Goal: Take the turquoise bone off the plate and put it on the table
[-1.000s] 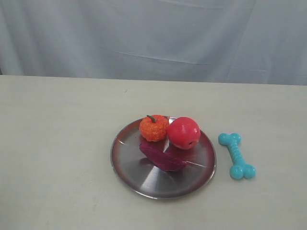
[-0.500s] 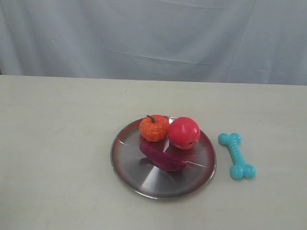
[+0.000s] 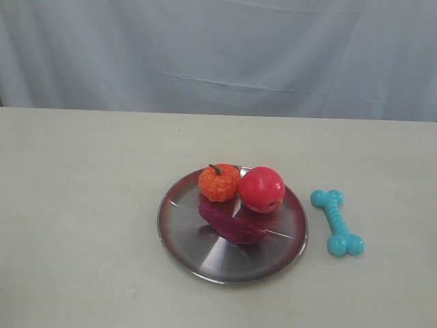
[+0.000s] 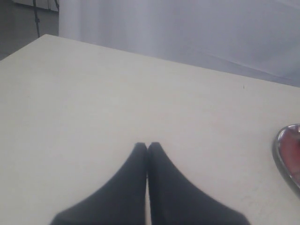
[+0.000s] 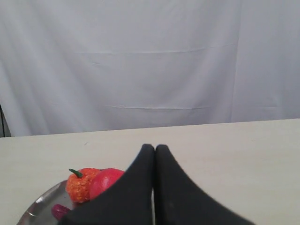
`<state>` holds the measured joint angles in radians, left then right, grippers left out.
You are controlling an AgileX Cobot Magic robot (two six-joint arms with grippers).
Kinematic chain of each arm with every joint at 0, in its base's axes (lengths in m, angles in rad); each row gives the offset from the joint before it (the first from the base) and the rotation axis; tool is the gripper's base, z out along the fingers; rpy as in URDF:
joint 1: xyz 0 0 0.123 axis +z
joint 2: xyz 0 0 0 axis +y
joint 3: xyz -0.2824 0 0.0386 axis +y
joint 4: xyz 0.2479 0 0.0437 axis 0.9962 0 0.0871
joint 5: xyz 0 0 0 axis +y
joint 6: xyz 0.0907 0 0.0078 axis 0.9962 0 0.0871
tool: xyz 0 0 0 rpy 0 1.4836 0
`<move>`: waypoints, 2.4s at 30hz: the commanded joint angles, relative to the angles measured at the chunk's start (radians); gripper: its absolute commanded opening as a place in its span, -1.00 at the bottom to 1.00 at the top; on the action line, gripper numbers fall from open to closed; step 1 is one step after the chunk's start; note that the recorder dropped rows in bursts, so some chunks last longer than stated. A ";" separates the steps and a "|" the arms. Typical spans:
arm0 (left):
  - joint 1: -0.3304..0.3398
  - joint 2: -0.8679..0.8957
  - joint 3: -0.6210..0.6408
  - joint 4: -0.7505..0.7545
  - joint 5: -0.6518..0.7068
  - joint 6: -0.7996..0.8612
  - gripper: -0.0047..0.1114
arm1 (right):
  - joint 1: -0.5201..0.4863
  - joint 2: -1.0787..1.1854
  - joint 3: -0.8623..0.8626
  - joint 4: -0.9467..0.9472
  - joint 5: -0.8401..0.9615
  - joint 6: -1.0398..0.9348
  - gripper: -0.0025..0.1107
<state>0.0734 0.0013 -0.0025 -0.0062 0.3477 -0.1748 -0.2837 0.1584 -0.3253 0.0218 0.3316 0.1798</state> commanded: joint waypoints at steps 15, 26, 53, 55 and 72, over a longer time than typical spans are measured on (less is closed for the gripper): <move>0.004 -0.001 0.003 0.006 -0.005 -0.002 -0.92 | -0.005 -0.158 0.240 -0.005 -0.123 -0.204 -0.96; 0.004 -0.001 0.003 0.006 -0.005 -0.002 -0.92 | -0.005 -0.158 0.325 -0.030 -0.198 -0.253 -0.96; 0.004 -0.001 0.003 0.006 -0.005 -0.002 -0.92 | -0.005 -0.158 0.325 -0.022 -0.191 -0.255 -0.96; 0.004 -0.001 0.003 0.006 -0.005 -0.002 -0.92 | -0.005 -0.158 0.325 -0.022 -0.191 -0.255 -0.96; 0.004 -0.001 0.003 0.006 -0.005 -0.002 -0.92 | -0.005 -0.158 0.325 -0.022 -0.191 -0.255 -0.96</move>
<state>0.0734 0.0013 -0.0025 -0.0062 0.3477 -0.1748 -0.2837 0.0058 -0.0025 0.0000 0.1511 -0.0730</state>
